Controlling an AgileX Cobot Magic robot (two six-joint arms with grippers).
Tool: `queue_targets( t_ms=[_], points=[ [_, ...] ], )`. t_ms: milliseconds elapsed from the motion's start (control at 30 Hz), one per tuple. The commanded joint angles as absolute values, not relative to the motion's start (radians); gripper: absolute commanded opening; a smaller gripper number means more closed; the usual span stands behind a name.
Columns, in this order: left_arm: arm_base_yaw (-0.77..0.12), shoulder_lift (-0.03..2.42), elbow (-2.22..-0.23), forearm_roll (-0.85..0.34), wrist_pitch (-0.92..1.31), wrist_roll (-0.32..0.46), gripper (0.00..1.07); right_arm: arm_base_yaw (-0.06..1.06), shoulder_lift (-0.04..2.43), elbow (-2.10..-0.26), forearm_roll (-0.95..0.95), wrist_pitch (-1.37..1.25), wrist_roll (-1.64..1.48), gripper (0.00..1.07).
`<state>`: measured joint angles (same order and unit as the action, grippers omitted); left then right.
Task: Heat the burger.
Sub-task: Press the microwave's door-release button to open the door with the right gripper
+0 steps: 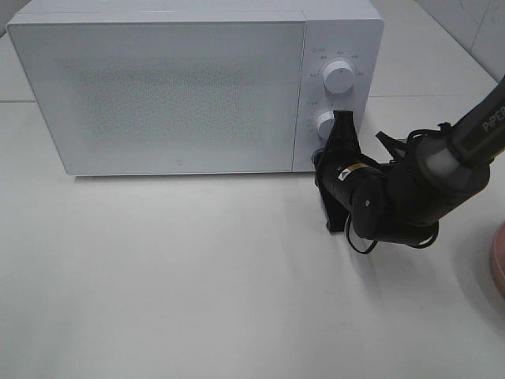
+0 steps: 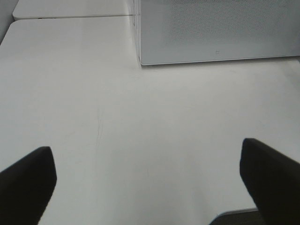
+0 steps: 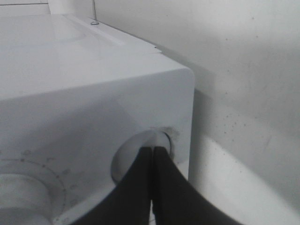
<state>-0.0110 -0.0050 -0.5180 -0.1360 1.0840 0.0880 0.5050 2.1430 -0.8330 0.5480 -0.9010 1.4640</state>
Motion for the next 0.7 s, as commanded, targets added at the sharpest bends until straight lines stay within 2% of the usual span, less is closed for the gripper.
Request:
queue_targets(
  t_ms=[33,700],
  points=[
    [-0.012,-0.022,-0.518,-0.145,1.072,0.087,1.0,0.5,2.142,-0.853,0.54,-0.997,1.463,0.0],
    [-0.012,-0.022,-0.518,-0.145,1.072,0.087,1.0,0.477,2.165,-0.994,0.596,-1.155,1.404,0.0]
  ],
)
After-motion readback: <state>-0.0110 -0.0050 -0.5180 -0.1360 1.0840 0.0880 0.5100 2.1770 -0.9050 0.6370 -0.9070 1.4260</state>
